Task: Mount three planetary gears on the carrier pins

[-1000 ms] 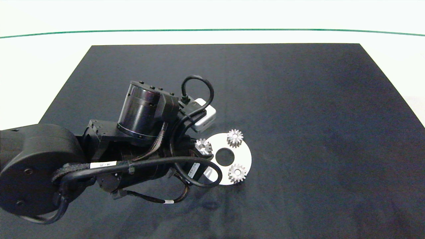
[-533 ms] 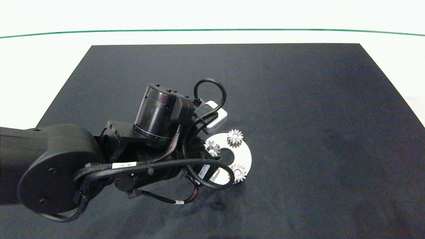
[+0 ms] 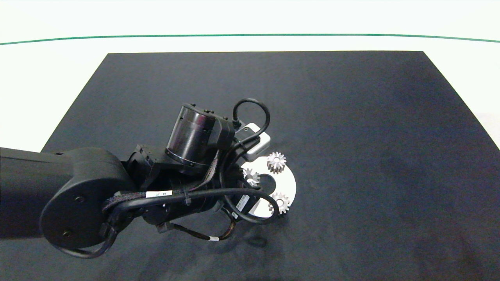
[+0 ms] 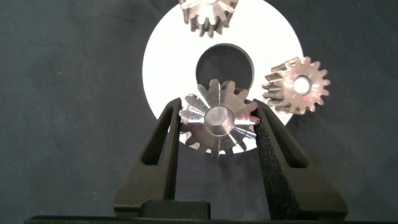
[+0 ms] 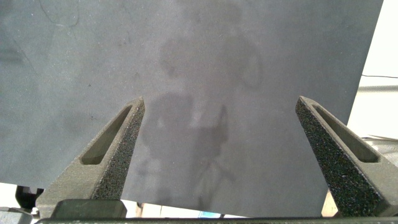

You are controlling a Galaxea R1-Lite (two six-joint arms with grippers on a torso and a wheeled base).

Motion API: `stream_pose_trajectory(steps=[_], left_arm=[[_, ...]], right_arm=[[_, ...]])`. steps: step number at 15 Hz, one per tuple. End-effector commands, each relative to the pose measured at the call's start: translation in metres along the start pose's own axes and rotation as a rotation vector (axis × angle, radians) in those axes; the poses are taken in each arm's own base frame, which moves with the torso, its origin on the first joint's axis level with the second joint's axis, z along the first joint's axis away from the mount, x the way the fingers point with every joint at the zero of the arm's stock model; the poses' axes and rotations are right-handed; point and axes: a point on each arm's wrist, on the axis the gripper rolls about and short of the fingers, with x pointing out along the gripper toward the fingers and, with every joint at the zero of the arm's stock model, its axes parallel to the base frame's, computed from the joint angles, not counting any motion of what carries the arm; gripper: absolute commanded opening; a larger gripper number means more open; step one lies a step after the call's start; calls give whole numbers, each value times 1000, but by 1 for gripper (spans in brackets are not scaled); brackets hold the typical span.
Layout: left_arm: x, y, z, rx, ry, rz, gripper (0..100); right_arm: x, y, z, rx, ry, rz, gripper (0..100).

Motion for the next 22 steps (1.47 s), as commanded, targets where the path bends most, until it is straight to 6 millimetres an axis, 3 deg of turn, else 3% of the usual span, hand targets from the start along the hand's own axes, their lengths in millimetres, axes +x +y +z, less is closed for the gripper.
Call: stream_pose_trajectory(steps=[1, 22], left_arm=[[1, 7, -1, 4, 7, 35, 4], [15, 6, -12, 13, 68, 47, 4]], right_arm=[[1, 0, 0, -3, 5, 1, 100], [1, 0, 0, -4, 7, 2, 100]])
